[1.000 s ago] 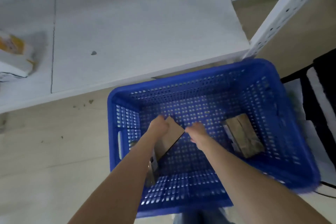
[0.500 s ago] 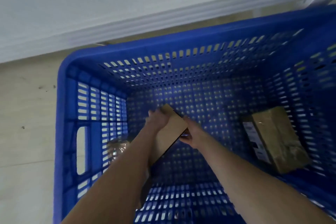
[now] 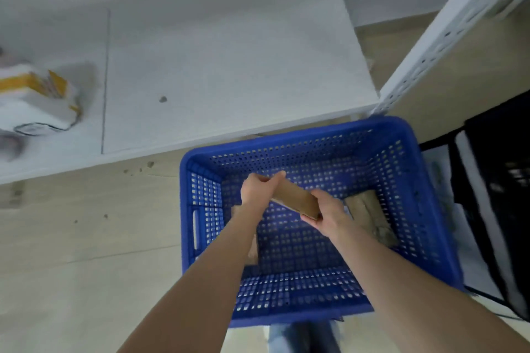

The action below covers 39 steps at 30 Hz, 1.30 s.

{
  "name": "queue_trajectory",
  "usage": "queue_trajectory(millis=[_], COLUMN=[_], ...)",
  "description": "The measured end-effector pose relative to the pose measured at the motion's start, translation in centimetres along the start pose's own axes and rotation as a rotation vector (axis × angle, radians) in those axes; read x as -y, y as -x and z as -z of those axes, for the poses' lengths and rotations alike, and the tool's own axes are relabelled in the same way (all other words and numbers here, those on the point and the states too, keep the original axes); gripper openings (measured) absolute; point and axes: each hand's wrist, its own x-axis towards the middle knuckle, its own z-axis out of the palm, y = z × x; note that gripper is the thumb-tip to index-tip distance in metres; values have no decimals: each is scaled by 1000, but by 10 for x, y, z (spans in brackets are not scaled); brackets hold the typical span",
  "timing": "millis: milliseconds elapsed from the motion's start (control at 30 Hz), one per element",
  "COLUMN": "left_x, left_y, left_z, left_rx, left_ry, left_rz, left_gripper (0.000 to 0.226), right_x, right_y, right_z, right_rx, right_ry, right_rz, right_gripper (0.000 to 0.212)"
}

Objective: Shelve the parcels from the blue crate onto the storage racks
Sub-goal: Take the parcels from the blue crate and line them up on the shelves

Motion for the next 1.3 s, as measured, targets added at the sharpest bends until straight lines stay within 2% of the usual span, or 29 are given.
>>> queue_trajectory(millis=[167, 300, 467, 600, 700, 867, 967, 1233, 1300], left_x=[-50, -91, -136, -164, -177, -190, -193, -202, -202], left_y=[93, 162, 234, 280, 309, 365, 398, 473, 486], left_z=[53, 101, 170, 221, 249, 282, 293, 312, 318], left_rx=[58, 153, 241, 302, 318, 293, 222, 34, 36], left_ry=[71, 250, 226, 167, 120, 55, 46, 188, 208], left_rz=[30, 66, -77, -183, -234, -320, -348, -520, -572], left_gripper=[49, 43, 31, 18, 25, 27, 32, 34, 33], right_x=[24, 45, 64, 83, 93, 95, 92, 94, 95], right_y=[125, 221, 311, 372, 407, 459, 487, 568, 583], right_z=[5, 9, 10, 10, 12, 20, 29, 44, 48], right_rx=[113, 223, 285, 306, 307, 377, 430, 531, 548], right_ry=[-35, -7, 137, 149, 154, 141, 126, 128, 129], right_rz=[71, 123, 164, 254, 335, 437, 496, 651, 678], right_gripper=[27, 16, 31, 29, 31, 26, 31, 26, 21])
